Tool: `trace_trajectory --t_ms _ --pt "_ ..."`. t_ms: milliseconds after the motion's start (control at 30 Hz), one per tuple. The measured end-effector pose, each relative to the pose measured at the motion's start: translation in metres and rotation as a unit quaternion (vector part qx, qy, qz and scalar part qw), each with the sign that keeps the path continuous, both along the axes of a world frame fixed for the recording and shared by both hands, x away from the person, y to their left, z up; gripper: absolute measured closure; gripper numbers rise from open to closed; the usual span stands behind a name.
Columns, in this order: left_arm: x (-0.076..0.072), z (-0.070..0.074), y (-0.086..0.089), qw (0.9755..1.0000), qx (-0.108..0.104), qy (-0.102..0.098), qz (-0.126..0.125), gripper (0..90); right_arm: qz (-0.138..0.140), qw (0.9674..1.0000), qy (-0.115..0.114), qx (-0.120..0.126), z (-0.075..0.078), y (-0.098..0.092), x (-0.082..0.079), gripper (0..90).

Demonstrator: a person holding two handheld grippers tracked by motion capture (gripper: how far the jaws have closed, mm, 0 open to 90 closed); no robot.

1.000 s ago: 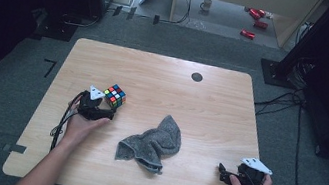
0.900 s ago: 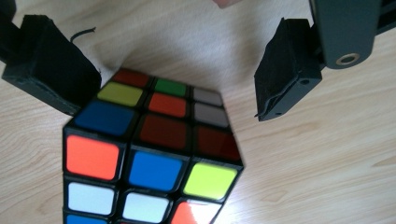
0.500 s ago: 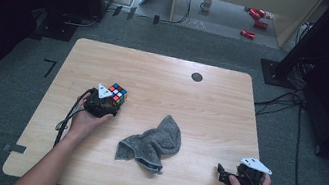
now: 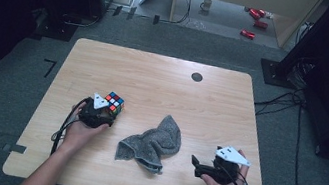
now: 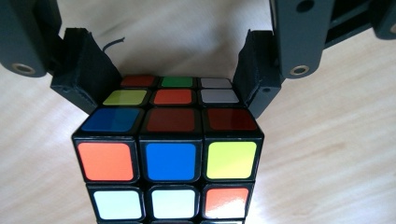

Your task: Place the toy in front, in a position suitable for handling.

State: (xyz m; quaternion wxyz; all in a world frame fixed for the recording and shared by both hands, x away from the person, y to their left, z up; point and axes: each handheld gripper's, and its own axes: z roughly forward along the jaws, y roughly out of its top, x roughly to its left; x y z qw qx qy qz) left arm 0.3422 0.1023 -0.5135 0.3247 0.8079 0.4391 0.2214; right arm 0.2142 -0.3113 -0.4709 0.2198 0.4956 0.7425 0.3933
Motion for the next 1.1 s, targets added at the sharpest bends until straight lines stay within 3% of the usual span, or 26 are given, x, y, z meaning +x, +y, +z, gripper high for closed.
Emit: trace_trajectory --t_ms 267,433,500,700,800,867,933,1000,1100 --pt "-0.026 -0.002 -0.001 0.9997 -0.007 -0.003 -0.022 35.4 0.045 0.999 -0.002 0.003 0.01 0.052 0.012 2.1" --pt "-0.038 -0.003 -0.002 0.9993 -0.012 -0.009 -0.035 35.4 0.083 0.9961 -0.003 0.028 0.008 0.079 0.017 1.8" --pt "-0.042 -0.003 -0.002 0.9991 -0.012 -0.009 -0.039 35.4 0.109 0.9935 -0.001 0.033 0.005 0.091 0.019 0.5" --pt "-0.05 -0.004 -0.005 0.9986 -0.013 -0.009 -0.051 35.3 0.11 0.9934 0.027 0.016 -0.02 0.123 0.025 1.3" --pt "-0.054 -0.004 -0.005 0.9982 -0.013 -0.009 -0.057 35.3 0.087 0.9959 0.023 -0.009 -0.032 0.132 0.026 17.6" --pt "-0.055 -0.003 -0.005 0.9982 -0.016 -0.01 -0.057 35.3 0.066 0.9976 0.013 -0.019 -0.038 0.133 0.026 42.7" --pt "-0.057 -0.002 -0.005 0.9981 -0.019 -0.012 -0.058 35.4 0.055 0.9984 0.006 -0.013 -0.039 0.128 0.027 64.1" --pt "-0.058 0.002 -0.006 0.9977 -0.026 -0.019 -0.06 35.4 0.045 0.999 0.001 -0.006 -0.037 0.121 0.027 73.4" --pt "-0.061 0.009 -0.007 0.9969 -0.037 -0.028 -0.064 35.4 0.018 0.9998 -0.012 -0.001 -0.03 0.102 0.027 77.5"
